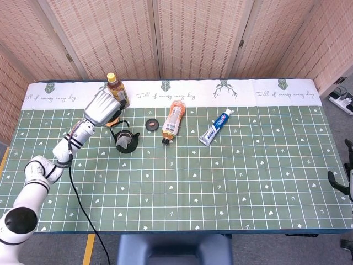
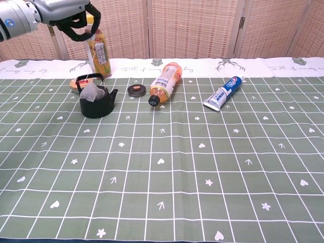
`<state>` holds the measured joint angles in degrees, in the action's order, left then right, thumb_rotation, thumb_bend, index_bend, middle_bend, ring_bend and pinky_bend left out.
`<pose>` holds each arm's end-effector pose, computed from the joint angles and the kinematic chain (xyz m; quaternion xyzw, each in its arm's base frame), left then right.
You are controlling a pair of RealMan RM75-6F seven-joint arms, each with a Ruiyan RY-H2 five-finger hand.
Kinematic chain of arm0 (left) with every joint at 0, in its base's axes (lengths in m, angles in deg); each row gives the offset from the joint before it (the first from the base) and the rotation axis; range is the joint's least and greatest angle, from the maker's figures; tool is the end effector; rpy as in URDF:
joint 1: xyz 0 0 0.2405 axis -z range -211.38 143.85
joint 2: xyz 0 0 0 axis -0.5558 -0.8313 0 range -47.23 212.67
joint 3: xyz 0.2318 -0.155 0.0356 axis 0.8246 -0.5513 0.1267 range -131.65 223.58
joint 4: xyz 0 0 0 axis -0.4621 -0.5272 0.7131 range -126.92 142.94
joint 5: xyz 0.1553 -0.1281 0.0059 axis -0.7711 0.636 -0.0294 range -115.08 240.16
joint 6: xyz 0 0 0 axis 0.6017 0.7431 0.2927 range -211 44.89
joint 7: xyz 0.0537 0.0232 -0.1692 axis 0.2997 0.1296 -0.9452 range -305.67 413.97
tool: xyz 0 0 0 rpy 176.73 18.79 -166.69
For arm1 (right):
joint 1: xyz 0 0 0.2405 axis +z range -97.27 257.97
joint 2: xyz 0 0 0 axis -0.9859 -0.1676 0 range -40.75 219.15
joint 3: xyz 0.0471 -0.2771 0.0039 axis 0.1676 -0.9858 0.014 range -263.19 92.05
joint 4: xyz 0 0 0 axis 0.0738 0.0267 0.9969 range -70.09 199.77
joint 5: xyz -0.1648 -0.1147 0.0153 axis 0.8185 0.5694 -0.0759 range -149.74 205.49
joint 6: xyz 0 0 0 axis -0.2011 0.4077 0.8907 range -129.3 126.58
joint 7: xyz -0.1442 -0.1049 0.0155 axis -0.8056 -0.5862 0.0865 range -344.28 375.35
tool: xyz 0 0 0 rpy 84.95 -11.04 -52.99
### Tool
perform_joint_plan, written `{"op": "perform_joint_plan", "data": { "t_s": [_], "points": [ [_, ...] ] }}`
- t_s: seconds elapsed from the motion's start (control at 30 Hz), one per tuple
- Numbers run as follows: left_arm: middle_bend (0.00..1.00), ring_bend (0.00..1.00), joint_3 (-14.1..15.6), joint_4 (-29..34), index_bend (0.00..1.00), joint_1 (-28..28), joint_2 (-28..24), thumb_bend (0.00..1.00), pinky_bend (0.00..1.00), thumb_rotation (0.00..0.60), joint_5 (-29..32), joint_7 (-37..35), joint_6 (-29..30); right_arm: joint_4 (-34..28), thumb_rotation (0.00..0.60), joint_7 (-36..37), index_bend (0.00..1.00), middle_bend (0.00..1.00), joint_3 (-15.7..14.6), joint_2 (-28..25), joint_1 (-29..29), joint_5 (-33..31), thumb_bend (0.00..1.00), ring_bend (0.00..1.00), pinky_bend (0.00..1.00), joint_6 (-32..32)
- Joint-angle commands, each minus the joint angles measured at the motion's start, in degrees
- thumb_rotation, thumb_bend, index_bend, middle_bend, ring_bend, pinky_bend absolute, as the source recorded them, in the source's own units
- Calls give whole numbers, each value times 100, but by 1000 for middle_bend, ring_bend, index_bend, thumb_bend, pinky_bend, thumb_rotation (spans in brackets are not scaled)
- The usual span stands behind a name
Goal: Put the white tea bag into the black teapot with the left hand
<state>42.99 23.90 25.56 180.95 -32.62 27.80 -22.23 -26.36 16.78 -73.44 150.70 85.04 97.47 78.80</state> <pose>-0.1362 0.5437 0.0776 -0.7779 -0.0890 -0.4028 0.4741 -0.3706 -0.2417 0.2318 0.4840 -0.4194 0.3665 0.6749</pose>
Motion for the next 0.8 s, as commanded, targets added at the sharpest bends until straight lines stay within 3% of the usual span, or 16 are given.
{"op": "perform_joint_plan", "data": {
  "t_s": [0.03,0.8],
  "points": [
    [1000,1000,62,-334,690,134,212,467,1000,600,75,-267,-245,34,600,-7,0,0,26,4,41,-83,365,0,0,-83],
    [1000,1000,91,-903,666,613,472,467,1000,600,402,-442,-897,191,600,17,0,0,91,5,175,-395,365,0,0,-400]
  ]
}}
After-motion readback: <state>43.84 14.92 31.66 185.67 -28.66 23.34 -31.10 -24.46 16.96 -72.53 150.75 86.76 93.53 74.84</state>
